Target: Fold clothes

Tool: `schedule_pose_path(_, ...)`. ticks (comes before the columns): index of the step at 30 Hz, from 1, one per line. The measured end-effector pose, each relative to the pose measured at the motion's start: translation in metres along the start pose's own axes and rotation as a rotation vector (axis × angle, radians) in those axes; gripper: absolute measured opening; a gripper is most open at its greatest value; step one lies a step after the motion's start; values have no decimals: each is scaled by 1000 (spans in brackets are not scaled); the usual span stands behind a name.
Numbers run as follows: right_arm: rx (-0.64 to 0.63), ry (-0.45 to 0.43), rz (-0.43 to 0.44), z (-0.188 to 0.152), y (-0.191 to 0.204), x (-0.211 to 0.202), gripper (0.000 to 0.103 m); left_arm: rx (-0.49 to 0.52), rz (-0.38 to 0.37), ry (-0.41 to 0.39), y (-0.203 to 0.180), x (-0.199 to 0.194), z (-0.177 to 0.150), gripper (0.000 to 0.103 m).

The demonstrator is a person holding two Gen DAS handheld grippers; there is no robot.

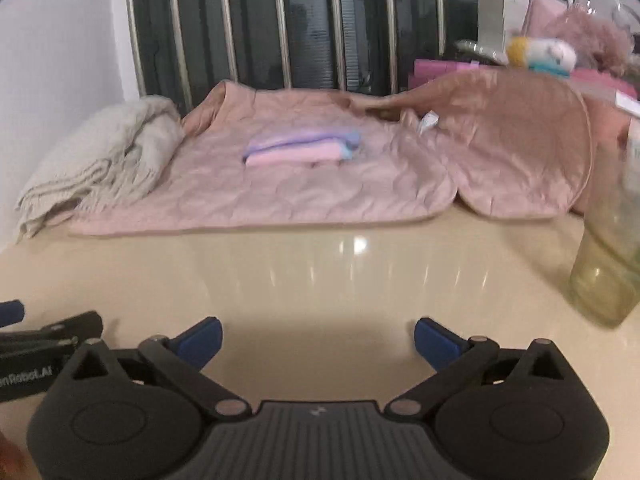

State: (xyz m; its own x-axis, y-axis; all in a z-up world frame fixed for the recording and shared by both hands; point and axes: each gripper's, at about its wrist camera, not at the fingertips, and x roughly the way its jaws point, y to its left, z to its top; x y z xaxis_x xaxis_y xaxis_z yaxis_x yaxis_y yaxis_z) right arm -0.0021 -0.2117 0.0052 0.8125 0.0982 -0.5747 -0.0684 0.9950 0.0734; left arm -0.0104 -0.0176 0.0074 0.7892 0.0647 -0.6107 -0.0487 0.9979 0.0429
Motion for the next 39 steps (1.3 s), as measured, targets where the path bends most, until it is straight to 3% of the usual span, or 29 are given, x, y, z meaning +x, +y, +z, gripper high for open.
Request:
schedule_pose_path(7, -71, 55, -5, -3, 14, 9, 103, -33, -20, 16, 5, 7, -3, 103)
schedule_pose_path(22, -63, 57, -5, 1, 12, 14, 103, -32, -62, 13, 6, 11, 1, 103)
schedule_pose_path(39, -56, 58, -22, 2, 12, 15, 103, -16, -41, 20, 2, 13, 2, 103)
